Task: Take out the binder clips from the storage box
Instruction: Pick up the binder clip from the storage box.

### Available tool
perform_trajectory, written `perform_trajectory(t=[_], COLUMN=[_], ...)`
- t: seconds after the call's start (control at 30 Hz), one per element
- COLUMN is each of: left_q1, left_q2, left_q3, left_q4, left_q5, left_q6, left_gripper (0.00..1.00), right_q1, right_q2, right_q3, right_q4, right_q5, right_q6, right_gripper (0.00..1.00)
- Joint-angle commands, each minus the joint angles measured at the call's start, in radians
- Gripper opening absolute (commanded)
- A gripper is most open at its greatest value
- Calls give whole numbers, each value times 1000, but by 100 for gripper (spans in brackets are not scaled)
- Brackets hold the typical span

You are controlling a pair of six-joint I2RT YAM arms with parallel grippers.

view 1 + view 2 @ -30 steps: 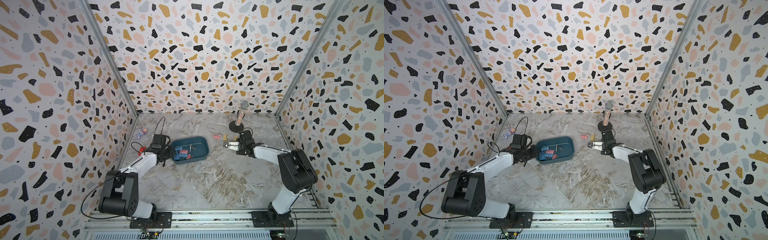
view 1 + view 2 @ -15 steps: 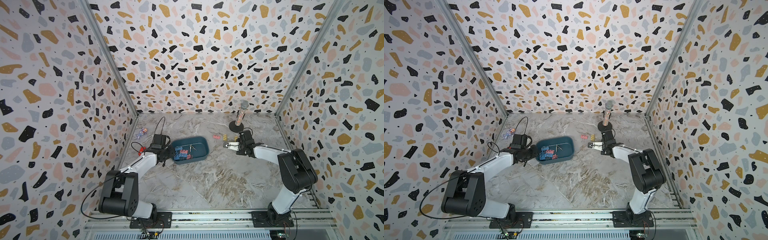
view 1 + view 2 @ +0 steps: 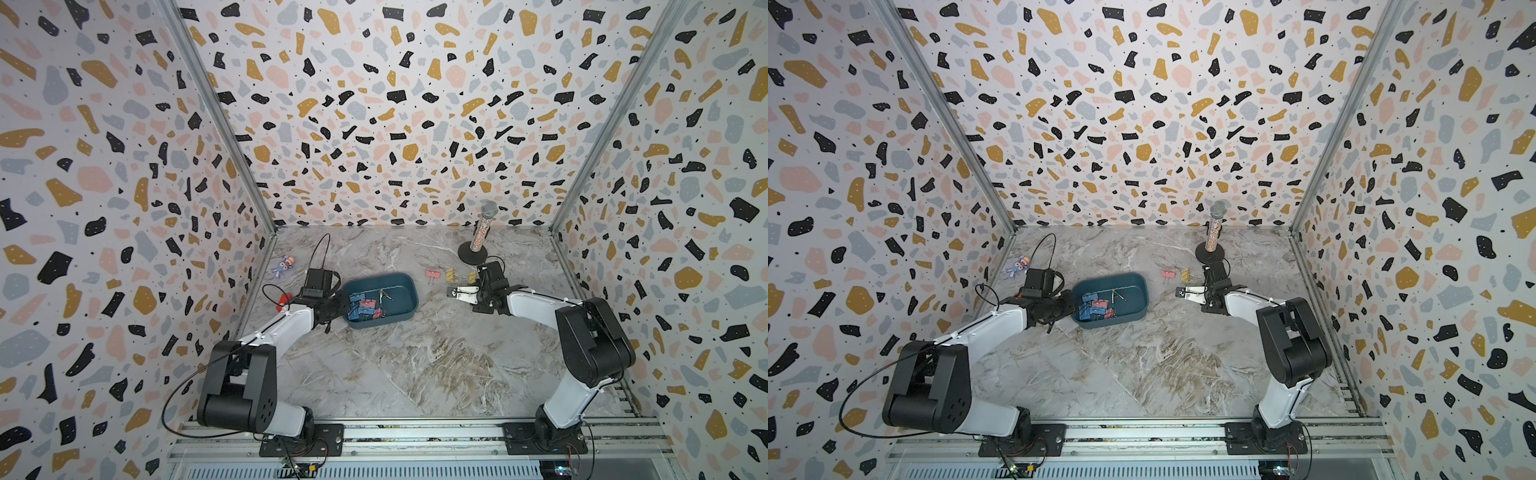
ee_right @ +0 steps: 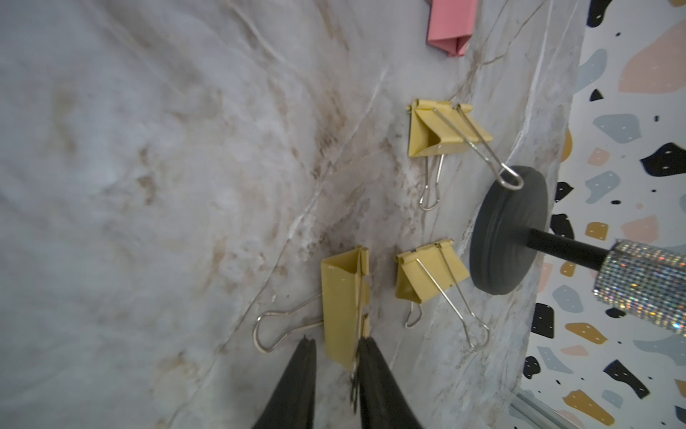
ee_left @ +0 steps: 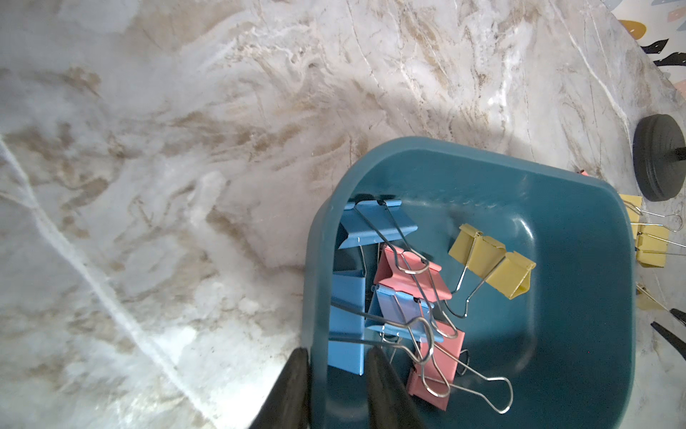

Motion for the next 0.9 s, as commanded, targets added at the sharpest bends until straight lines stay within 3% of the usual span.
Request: perform_trajectory(t=[0.0, 0.3, 0.47, 0.7, 0.87], left_q1=[4, 6, 6, 6, 5], left_q2=[-3, -7, -17, -20, -19], left_q3=[-5, -6, -16, -16, -13], left_q4=[33, 25, 24, 18, 16], left_q5=[-5, -15, -28, -32, -32], left_q6=[10, 7, 5, 5, 3], left_gripper=[30, 30, 30, 30, 29], right_q1=[5, 71, 113, 182, 268], right_q2=[-98, -202, -210, -122, -10], right_q3=[70, 206, 286, 334, 429], right_q4=[-140, -350, -357, -240, -237], right_q5=[-93, -215, -332, -478, -513], right_q6=[57, 169, 285, 418, 417], right_gripper=[27, 30, 33, 33, 29])
